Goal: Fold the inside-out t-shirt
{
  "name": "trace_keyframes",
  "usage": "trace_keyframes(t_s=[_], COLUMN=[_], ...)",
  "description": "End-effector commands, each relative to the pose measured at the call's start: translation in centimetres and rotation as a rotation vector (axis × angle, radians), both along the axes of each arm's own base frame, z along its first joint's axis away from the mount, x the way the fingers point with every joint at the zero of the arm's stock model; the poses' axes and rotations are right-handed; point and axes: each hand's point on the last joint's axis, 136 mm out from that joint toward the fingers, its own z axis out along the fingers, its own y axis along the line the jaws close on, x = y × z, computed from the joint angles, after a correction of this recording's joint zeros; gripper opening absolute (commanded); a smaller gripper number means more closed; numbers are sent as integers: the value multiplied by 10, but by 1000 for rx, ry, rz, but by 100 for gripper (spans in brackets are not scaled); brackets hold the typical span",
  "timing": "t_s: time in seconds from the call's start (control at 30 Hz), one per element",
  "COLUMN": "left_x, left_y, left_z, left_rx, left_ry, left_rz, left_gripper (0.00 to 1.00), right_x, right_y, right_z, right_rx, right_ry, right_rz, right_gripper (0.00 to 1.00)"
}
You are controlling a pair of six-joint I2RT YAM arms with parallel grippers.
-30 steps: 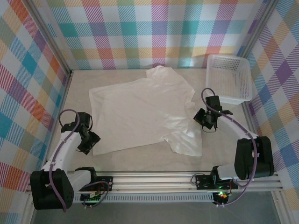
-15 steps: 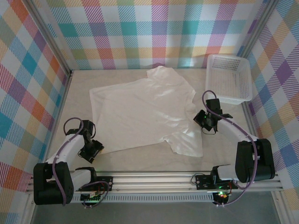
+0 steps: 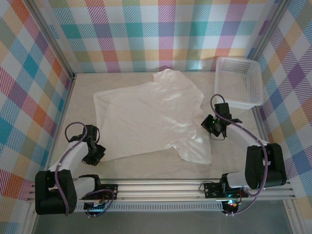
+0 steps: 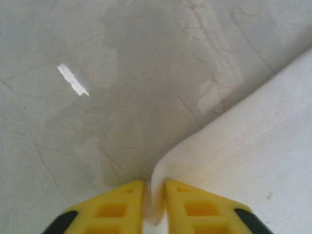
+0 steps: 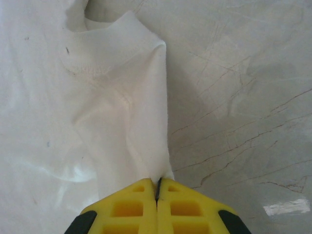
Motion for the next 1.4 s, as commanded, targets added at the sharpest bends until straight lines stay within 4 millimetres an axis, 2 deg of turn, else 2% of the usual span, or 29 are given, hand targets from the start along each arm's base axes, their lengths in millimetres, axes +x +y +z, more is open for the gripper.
trace_keyframes(t_s=[0.0,0.1,0.27,0.37,0.5,0.67,0.83,0.93,1.03,1.17,1.27,1.37], left_x=[-5,-15,-24,-15,0,37,75,103,124,155,168,171], left_y=[5,17,29,30,32,25,26,29,34,23,22,29], left_z=[1,16,35,46,73,99,105,106,99,93,84,69], left_rx=[28,98,172,172,189,148,155,166,184,116,103,136], left_ry=[15,52,31,-39,-129,-238,-252,-259,-229,-242,-249,-211], left_rz=[5,4,78,71,48,3,-24,-42,-47,-77,-69,-47], left_gripper=[1,0,0,0,0,0,0,0,0,0,0,0], right_x=[3,-14,-55,-61,-57,-28,9,29,48,65,78,92], right_y=[-1,-14,-37,-37,-36,-30,-28,-27,-18,-10,-13,-13], right_z=[3,-5,-25,-20,-5,28,49,48,44,49,54,43], right_rx=[-2,-60,-133,-127,-131,-106,-114,-115,-93,-60,-69,-90], right_ry=[-4,43,90,62,50,-35,-88,-80,-59,-56,-93,-62], right_rz=[5,-33,-125,-120,-105,-95,-106,-105,-73,-58,-83,-70], right_gripper=[0,0,0,0,0,0,0,0,0,0,0,2])
